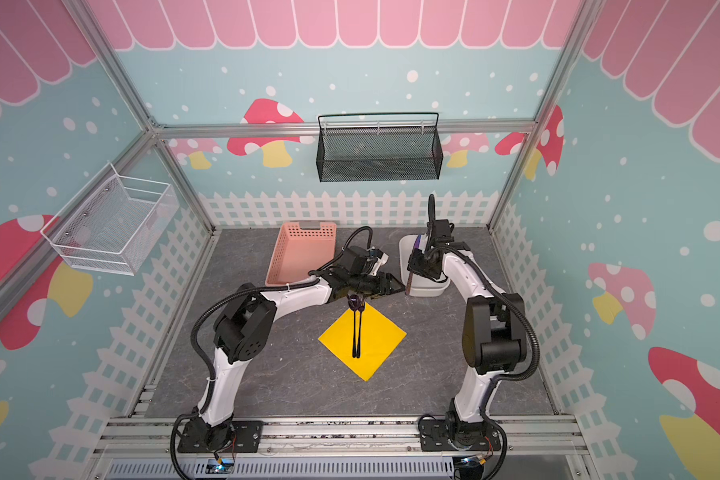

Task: Place the utensils on the paper napkin and roll it up
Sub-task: 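Lift the knife with the right gripper while the left gripper reaches toward it, then close the left gripper on the knife blade while the right gripper holds the handle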

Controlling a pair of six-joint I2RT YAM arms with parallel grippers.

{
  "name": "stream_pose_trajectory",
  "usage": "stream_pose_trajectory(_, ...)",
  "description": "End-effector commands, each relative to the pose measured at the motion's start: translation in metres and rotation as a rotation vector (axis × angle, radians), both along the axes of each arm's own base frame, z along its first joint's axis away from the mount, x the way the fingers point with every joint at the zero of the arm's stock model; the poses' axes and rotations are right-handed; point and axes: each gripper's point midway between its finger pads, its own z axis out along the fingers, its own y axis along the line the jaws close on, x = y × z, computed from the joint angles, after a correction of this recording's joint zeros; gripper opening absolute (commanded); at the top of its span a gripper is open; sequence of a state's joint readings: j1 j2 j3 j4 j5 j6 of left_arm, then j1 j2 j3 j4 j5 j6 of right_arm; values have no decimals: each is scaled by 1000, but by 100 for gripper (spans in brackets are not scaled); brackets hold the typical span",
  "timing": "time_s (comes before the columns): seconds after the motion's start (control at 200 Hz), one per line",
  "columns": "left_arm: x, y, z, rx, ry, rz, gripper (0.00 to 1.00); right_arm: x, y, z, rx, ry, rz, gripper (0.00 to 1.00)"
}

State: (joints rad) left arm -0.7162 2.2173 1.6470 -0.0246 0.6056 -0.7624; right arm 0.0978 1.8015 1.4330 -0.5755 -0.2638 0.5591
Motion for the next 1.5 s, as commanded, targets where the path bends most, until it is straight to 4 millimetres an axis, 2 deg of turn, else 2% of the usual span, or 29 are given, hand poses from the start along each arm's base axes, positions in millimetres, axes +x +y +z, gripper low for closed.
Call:
stream_pose_trajectory(0.0, -1, -14, 8, -5, -20, -21, 60, -2, 4, 17, 44, -42, 6, 7)
stream_pose_trajectory(0.19, -3, -23, 1, -8, -8, -38, 55, -5, 9, 18, 73, -37, 15, 7)
stream_pose_trajectory(0.4, -2, -22, -10, 48, -6, -20, 50, -7, 10, 21, 80, -41, 18, 7)
stream_pose_trajectory(0.81, 0, -29, -9, 30, -1, -34, 27, -8, 12, 24, 91, -44, 24, 7)
stream_pose_trajectory(1.066, 0, -27, -12, 46, -2, -28, 14, -9, 12, 26, 94, -47, 27, 7)
stream_pose_trajectory(1.186, 0, -26, -8, 46, -14, -32, 4, -11, 13, 29, 97, -52, 30, 7)
stream_pose_trajectory(1.331, 1, -19, 6, 59, -66, -14, 0, -15, 13, 45, 93, -87, 42, 17)
stream_pose_trajectory(1.416, 2, -12, 18, 65, -107, 1, 0, -18, 12, 64, 87, -132, 52, 26)
stream_pose_trajectory(1.496, 2, -4, 32, 69, -156, 15, 0, -24, 10, 82, 79, -175, 58, 29)
